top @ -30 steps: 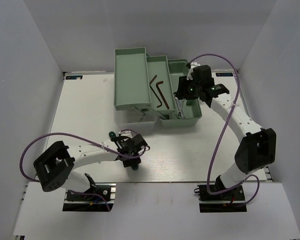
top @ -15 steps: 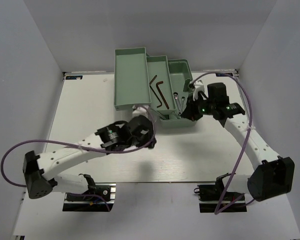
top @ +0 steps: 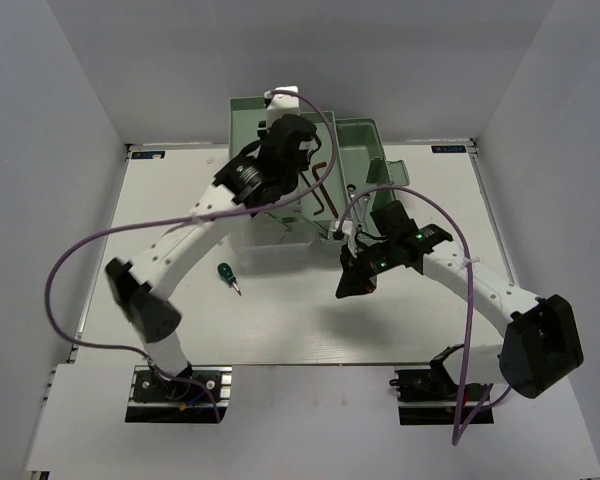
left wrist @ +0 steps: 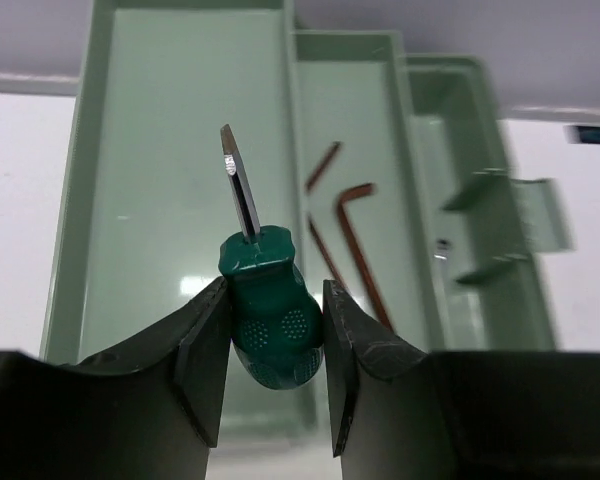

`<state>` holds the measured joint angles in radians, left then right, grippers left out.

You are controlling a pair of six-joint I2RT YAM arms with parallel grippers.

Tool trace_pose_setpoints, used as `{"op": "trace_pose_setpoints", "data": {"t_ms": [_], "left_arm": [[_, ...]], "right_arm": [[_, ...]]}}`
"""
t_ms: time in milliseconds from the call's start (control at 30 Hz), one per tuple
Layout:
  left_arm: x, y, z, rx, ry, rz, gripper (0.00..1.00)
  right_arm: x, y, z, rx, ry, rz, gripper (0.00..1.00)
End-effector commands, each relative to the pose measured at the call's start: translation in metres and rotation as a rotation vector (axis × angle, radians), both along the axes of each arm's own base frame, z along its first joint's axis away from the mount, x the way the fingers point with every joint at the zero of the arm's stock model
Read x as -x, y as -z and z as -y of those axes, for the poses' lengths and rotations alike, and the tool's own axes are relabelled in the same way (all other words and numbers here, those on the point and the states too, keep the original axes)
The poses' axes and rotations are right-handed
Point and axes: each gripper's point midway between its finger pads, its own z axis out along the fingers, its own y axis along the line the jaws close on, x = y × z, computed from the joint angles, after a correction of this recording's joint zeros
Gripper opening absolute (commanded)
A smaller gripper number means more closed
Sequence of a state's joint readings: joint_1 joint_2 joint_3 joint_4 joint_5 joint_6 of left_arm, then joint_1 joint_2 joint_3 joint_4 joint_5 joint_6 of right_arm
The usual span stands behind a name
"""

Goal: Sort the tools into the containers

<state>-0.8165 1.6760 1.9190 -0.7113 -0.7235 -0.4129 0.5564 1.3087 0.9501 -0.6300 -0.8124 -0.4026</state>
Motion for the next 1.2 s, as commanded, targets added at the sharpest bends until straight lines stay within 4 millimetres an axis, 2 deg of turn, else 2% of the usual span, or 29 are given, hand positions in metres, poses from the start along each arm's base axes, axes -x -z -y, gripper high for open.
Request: {"op": "trace_pose_setpoints", "data": {"t_ms": [0, 33, 67, 133, 167, 200, 233, 267, 333, 367, 400, 467, 500, 533, 600, 633, 667, 700, 733, 800, 833, 867, 900, 933, 967, 1000, 1033, 1067, 1167], "left_arm": [[-0.039, 0.014, -0.030, -0.114, -0.093, -0.036, 0.00], [-0.052, 0.033, -0.027, -0.142, -0.097, -0.074, 0.00], [-0.063, 0.031, -0.037, -0.135, -0.127, -0.069, 0.00], [-0.072, 0.046, -0.038, -0.140, -0.113, -0.107, 0.01], [-0.078, 0.052, -0.044, -0.142, -0.123, -0.120, 0.05], [-0.079, 0.052, -0.039, -0.128, -0.103, -0.120, 0.09], [-0.083, 0.052, -0.047, -0.127, -0.119, -0.121, 0.13], [-0.082, 0.052, -0.045, -0.123, -0.111, -0.123, 0.29], [-0.086, 0.055, -0.055, -0.117, -0.129, -0.135, 0.45], [-0.086, 0.063, -0.052, -0.124, -0.114, -0.158, 0.53], [-0.086, 0.065, -0.057, -0.126, -0.117, -0.170, 0.66], [-0.086, 0.057, -0.056, -0.121, -0.105, -0.159, 0.76], [-0.088, 0.052, -0.057, -0.108, -0.102, -0.154, 0.84], [-0.085, 0.046, -0.057, -0.109, -0.084, -0.145, 0.86], [-0.078, 0.017, -0.060, -0.069, -0.076, -0.095, 0.90], [-0.075, 0.004, -0.062, -0.052, -0.076, -0.071, 0.90], [-0.069, -0.004, -0.066, -0.046, -0.076, -0.063, 0.91], [-0.054, -0.029, -0.076, -0.019, -0.076, -0.023, 0.91], [-0.045, -0.029, -0.082, -0.012, -0.088, -0.024, 0.91], [-0.024, -0.044, -0.098, 0.022, -0.104, 0.018, 0.91], [0.005, -0.043, -0.119, 0.029, -0.113, 0.033, 0.91], [0.020, -0.042, -0.127, 0.049, -0.116, 0.049, 0.91], [0.031, -0.011, -0.137, 0.013, -0.126, 0.006, 0.91], [0.043, -0.010, -0.144, 0.034, -0.128, 0.023, 0.91], [0.066, -0.023, -0.162, 0.075, -0.147, 0.071, 0.91], [0.076, -0.002, -0.167, 0.062, -0.153, 0.033, 0.91], [0.087, 0.007, -0.175, 0.062, -0.170, 0.011, 0.91], [0.101, 0.013, -0.184, 0.075, -0.175, 0.009, 0.91], [0.122, 0.027, -0.197, 0.110, -0.203, -0.009, 0.91]], "right_arm": [[-0.001, -0.001, -0.008, 0.005, -0.036, 0.066, 0.18], [-0.001, -0.001, -0.010, 0.010, -0.039, 0.072, 0.22], [0.000, -0.001, -0.013, 0.016, -0.051, 0.078, 0.28], [-0.002, 0.003, -0.019, 0.047, -0.060, 0.107, 0.36], [0.000, 0.001, -0.030, 0.041, -0.085, 0.124, 0.38], [-0.003, -0.001, -0.035, 0.053, -0.082, 0.144, 0.39], [-0.008, 0.009, -0.039, 0.091, -0.078, 0.145, 0.39], [-0.010, 0.012, -0.045, 0.121, -0.063, 0.154, 0.39], [-0.023, 0.019, -0.060, 0.186, -0.008, 0.169, 0.34], [-0.025, 0.021, -0.068, 0.209, 0.010, 0.190, 0.34], [-0.028, 0.010, -0.082, 0.190, 0.017, 0.214, 0.36], [-0.038, 0.022, -0.097, 0.235, 0.049, 0.251, 0.40], [-0.041, 0.027, -0.108, 0.258, 0.061, 0.258, 0.49], [-0.043, 0.020, -0.119, 0.239, 0.065, 0.262, 0.51], [-0.050, 0.043, -0.129, 0.291, 0.083, 0.228, 0.53], [-0.054, 0.036, -0.142, 0.274, 0.094, 0.255, 0.58], [-0.058, 0.052, -0.147, 0.307, 0.102, 0.250, 0.58], [-0.063, 0.053, -0.154, 0.301, 0.116, 0.277, 0.58], [-0.066, 0.048, -0.169, 0.268, 0.128, 0.310, 0.63], [-0.077, 0.059, -0.182, 0.277, 0.166, 0.396, 0.64], [-0.084, 0.055, -0.191, 0.245, 0.196, 0.430, 0.67], [-0.087, 0.057, -0.200, 0.255, 0.227, 0.486, 0.69], [-0.090, 0.062, -0.208, 0.261, 0.239, 0.492, 0.70], [-0.088, 0.070, -0.213, 0.274, 0.251, 0.473, 0.72], [-0.083, 0.067, -0.223, 0.253, 0.242, 0.484, 0.73], [-0.082, 0.067, -0.227, 0.245, 0.245, 0.488, 0.73], [-0.076, 0.076, -0.231, 0.255, 0.245, 0.477, 0.75], [-0.073, 0.069, -0.241, 0.234, 0.254, 0.487, 0.76], [-0.065, 0.071, -0.257, 0.224, 0.276, 0.517, 0.76]]}}
